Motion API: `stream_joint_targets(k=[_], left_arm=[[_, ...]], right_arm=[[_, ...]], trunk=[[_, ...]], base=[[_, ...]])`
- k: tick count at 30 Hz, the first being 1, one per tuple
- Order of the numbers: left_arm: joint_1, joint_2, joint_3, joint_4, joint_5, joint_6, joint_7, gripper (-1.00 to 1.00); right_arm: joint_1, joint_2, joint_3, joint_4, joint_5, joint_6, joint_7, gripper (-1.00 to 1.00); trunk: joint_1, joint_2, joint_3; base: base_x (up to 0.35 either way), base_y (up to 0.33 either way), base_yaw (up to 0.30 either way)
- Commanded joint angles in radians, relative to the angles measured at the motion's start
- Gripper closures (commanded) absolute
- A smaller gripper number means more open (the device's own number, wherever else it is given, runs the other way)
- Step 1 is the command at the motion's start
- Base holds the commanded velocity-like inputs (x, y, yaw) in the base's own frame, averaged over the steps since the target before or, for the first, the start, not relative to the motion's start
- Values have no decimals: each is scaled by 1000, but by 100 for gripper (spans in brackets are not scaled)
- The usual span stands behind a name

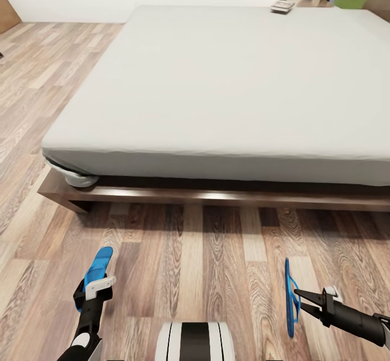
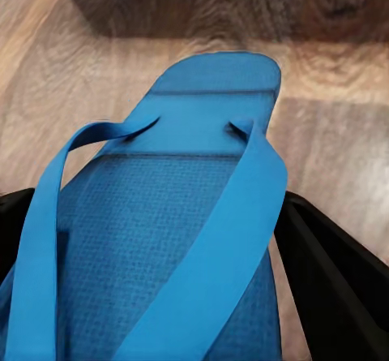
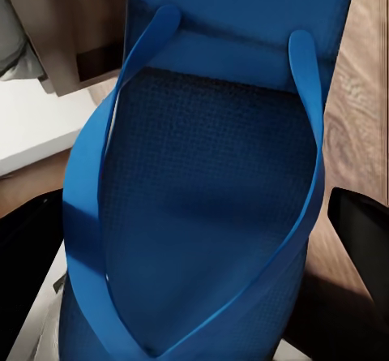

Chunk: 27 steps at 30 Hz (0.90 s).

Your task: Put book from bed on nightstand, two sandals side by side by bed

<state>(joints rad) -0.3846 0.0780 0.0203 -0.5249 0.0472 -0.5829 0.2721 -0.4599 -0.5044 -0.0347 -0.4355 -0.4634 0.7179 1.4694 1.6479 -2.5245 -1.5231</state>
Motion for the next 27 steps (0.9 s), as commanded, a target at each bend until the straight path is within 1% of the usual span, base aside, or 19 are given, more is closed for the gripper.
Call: stream_joint_targets(k=[1, 4, 7, 9, 13, 18, 27], left_arm=[[0, 0, -2, 0, 3, -3, 3, 100], [0, 0, -2, 0, 3, -4, 3, 100], [0, 0, -1, 0, 4, -4, 4, 100], [0, 0, -1, 0, 5, -16, 4, 100], [0, 0, 0, 0, 6, -80, 6, 100], [0, 0, 0, 0, 6, -100, 7, 100], [0, 1, 0, -2, 6, -113, 7, 100]], right_arm=[[0, 0, -1, 0, -3, 11, 2, 100], [0, 0, -1, 0, -3, 11, 2, 100], [0, 0, -1, 0, -2, 11, 2, 100], [0, 0, -1, 0, -3, 11, 2, 100], [0, 0, -1, 0, -3, 11, 2, 100], [0, 0, -1, 0, -2, 11, 2, 100], [0, 0, -1, 0, -3, 11, 2, 100]], trunk=[[0, 0, -5], [2, -1, -16], [2, -1, -16], [2, -1, -16], [2, -1, -16], [2, -1, -16], [2, -1, -16]], base=[[0, 0, 0], [0, 0, 0], [0, 0, 0], [0, 0, 0], [0, 0, 0], [0, 0, 0], [0, 0, 0]])
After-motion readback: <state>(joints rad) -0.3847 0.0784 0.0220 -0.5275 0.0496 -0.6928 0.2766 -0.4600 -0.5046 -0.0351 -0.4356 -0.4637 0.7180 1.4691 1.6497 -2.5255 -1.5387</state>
